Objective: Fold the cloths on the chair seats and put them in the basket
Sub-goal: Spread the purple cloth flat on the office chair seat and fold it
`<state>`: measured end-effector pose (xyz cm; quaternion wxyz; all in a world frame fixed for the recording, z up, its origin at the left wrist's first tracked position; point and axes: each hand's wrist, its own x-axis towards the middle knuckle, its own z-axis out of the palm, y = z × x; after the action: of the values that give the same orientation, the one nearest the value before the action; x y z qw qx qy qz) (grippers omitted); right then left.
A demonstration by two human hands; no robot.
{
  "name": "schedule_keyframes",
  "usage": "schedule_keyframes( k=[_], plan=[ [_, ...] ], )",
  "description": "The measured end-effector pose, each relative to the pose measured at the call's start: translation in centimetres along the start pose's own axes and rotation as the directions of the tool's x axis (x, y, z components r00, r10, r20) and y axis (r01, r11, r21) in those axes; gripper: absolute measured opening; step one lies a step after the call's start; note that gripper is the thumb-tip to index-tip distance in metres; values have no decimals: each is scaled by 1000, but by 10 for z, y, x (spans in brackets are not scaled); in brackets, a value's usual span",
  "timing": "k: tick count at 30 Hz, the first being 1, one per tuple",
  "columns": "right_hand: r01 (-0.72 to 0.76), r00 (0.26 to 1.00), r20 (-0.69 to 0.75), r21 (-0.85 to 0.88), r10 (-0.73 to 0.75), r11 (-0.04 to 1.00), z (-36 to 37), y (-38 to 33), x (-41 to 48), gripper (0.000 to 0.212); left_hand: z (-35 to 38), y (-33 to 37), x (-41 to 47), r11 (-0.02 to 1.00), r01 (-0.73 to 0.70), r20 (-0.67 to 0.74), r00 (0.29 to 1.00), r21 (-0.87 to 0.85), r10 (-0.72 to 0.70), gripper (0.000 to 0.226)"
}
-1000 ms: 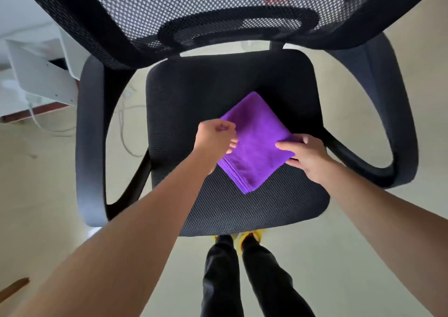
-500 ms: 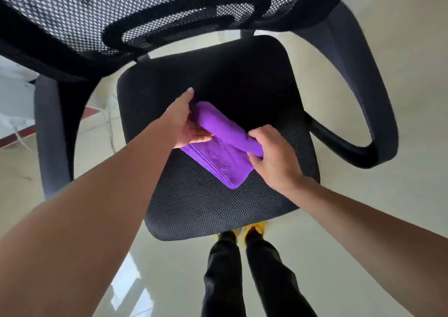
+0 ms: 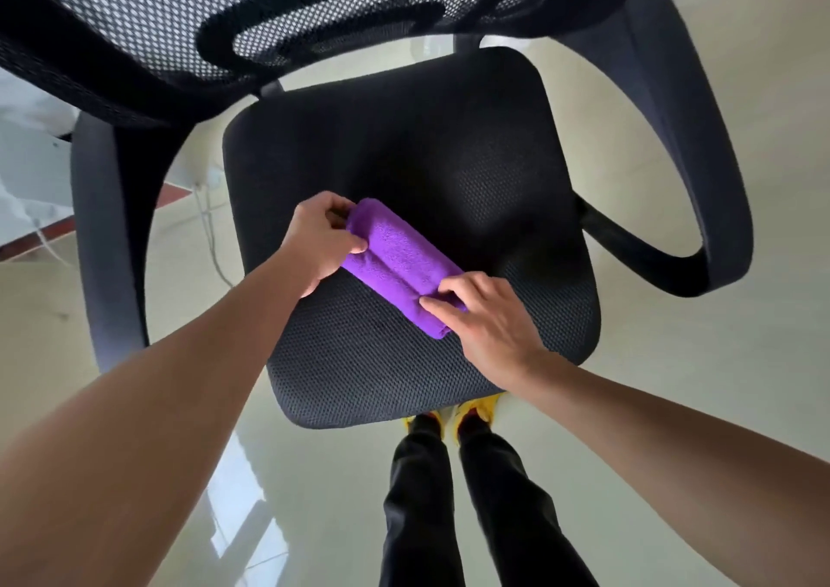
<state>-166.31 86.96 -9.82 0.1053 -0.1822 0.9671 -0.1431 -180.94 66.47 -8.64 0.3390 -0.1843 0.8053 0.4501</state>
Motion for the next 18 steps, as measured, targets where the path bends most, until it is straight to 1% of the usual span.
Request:
schedule_keyframes(
  k=[2, 4, 5, 6, 7, 8, 9, 10, 11, 12, 14, 15, 16, 18],
  plan=[
    [18, 998, 59, -47, -16, 999, 0, 1, -3, 62, 2, -10, -3, 975, -105, -46, 992, 196, 116, 40],
    [20, 996, 87, -69, -14, 997, -4, -4, -3, 59, 3, -14, -7, 885, -183, -80, 968, 428, 239, 46],
    [0, 997, 80, -53, 4, 999, -8, -7, -2, 52, 3, -14, -10, 797, -238, -79, 939, 554, 336, 48],
    [-28, 998, 57, -23, 29, 999, -14, -10, 0, 45, 3, -12, -13, 666, -315, -41, 886, 676, 461, 47],
    [-53, 998, 28, 9, 53, 999, -19, -14, 2, 38, 4, -9, -16, 505, -400, 44, 814, 765, 579, 43],
    [-66, 998, 0, 40, 66, 997, -24, -18, 3, 33, 5, -6, -18, 347, -471, 157, 746, 811, 647, 40],
    [-65, 997, -23, 73, 67, 995, -27, -23, 5, 28, 6, -3, -20, 227, -522, 269, 708, 822, 653, 37],
    [-56, 998, -33, 114, 60, 992, -29, -28, 6, 25, 6, -1, -20, 169, -552, 349, 705, 817, 617, 35],
    [-46, 998, -29, 154, 51, 987, -28, -33, 7, 23, 6, -2, -20, 172, -558, 380, 729, 812, 569, 33],
    [-43, 999, -18, 182, 47, 982, -25, -37, 9, 22, 6, -4, -20, 217, -551, 381, 763, 806, 523, 30],
    [-63, 998, 11, 170, 62, 983, -18, -36, 12, 22, 6, -8, -20, 361, -536, 346, 810, 763, 473, 25],
    [-80, 996, 38, 132, 76, 988, -14, -32, 14, 22, 7, -10, -20, 419, -542, 339, 817, 729, 467, 23],
    [-96, 994, 66, 87, 90, 992, -9, -28, 15, 23, 8, -11, -19, 452, -552, 348, 818, 701, 459, 23],
    [-114, 988, 110, 29, 110, 993, 0, -20, 16, 24, 7, -11, -16, 474, -559, 387, 823, 680, 417, 30]
  ],
)
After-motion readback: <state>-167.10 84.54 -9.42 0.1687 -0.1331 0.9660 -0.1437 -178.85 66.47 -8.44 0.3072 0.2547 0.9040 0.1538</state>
